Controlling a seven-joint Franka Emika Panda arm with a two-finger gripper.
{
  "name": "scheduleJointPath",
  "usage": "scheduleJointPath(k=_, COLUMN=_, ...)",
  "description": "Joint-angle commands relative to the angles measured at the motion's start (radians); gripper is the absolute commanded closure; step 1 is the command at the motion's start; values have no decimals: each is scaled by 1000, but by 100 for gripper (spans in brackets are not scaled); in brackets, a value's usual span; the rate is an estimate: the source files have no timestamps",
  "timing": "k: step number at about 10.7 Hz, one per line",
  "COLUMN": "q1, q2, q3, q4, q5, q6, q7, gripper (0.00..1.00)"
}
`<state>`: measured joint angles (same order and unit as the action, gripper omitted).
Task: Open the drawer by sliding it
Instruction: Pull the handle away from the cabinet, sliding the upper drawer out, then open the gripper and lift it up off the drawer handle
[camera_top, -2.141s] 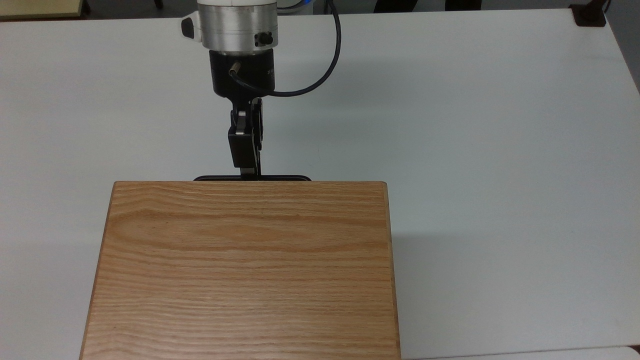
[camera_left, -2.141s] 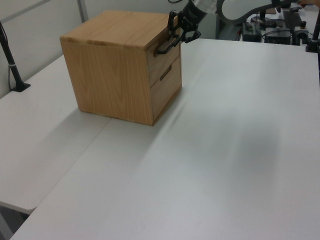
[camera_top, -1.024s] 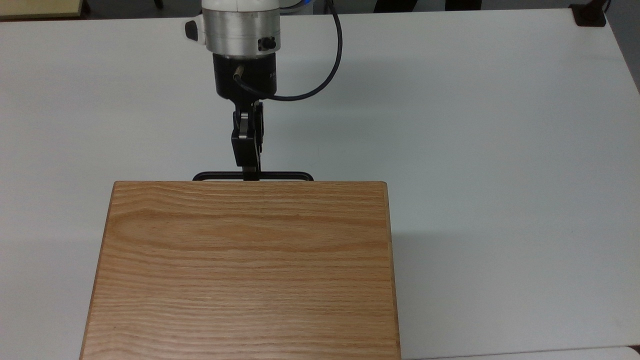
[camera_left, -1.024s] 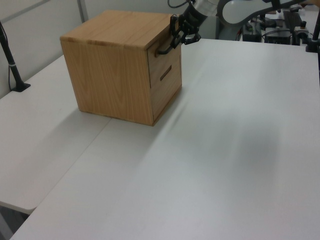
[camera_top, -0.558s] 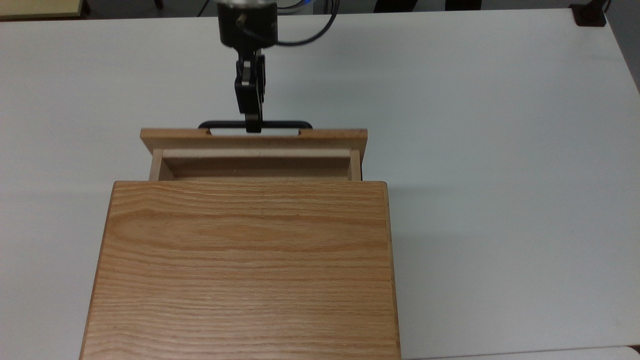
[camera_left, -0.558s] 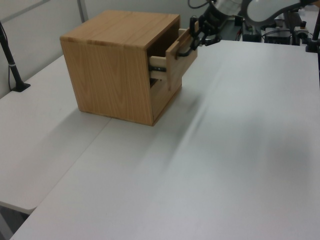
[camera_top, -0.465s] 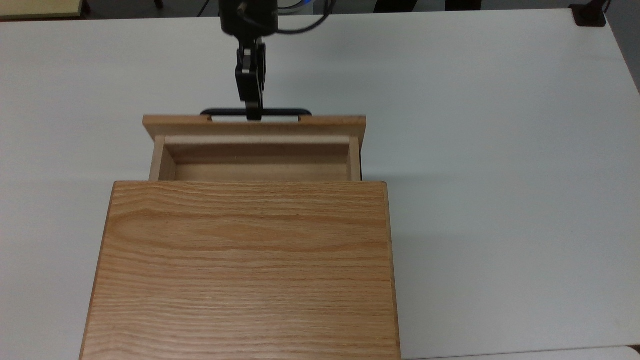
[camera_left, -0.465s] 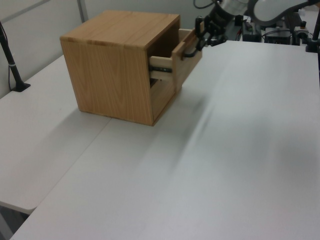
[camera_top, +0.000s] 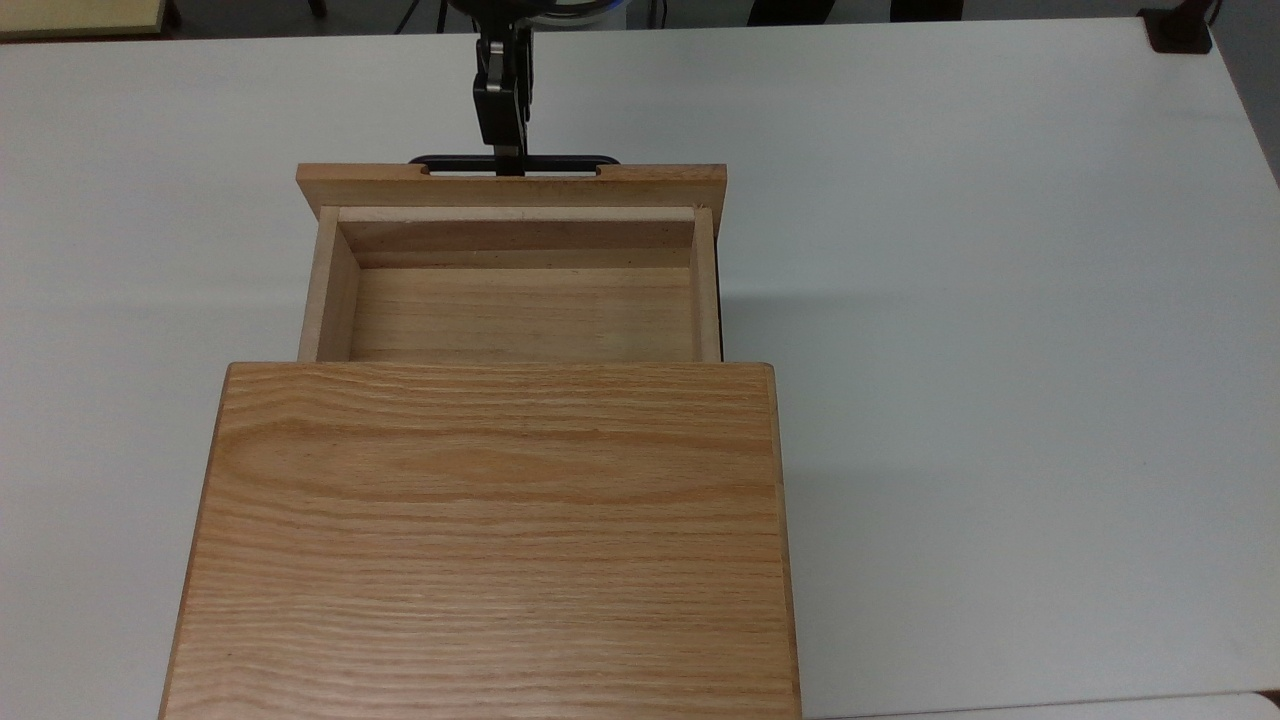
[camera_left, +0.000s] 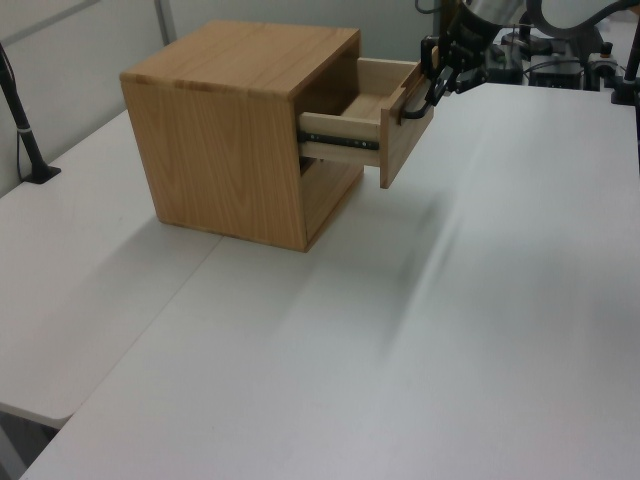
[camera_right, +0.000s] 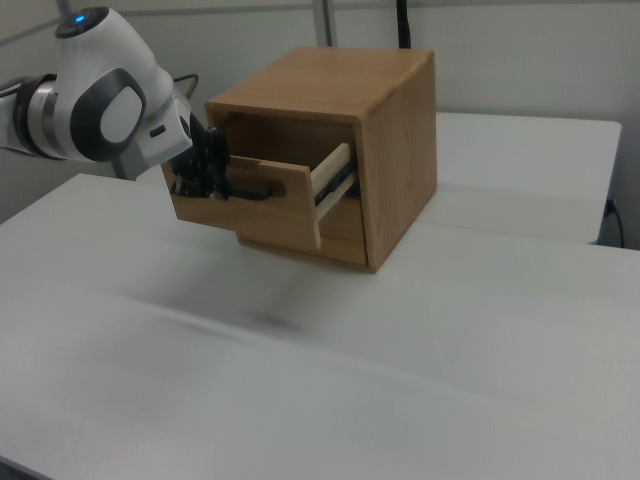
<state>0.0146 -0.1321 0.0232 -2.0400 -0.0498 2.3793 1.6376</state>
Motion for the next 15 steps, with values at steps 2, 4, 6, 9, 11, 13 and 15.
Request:
scheduleJointPath(k=2, q1=-1, q2=-32, q3=-9, q4=13, q5=-16, q6=-58, q7=39, gripper=81)
scheduleJointPath(k=4, q1=-2, q2=-35, q3=-20, q4=55, q5=-9, q6=-122, q7=42, gripper=52)
scheduleJointPath(k=6, q1=-4, q2=-40, q3=-25, q4=95, q5=-9, q6=-195, q7=30, gripper=51)
scheduleJointPath(k=9, q1=-4, q2=-41, q3=-37, q4=184, q5=-19, q6=-361, q7=-34, gripper=26)
scheduleJointPath(k=11, q1=-4, q2=-40, q3=-40, q4=240, q5=-21, q6=-478, q7=-225, gripper=26)
scheduleJointPath(k=13, q1=1, q2=-38, q3=-39, q4=265, q5=-21, q6=-575, q7=-512, gripper=22)
scheduleJointPath(k=15, q1=5, q2=-38, q3=-37, q4=274, q5=-22, q6=-676, q7=-829, gripper=18)
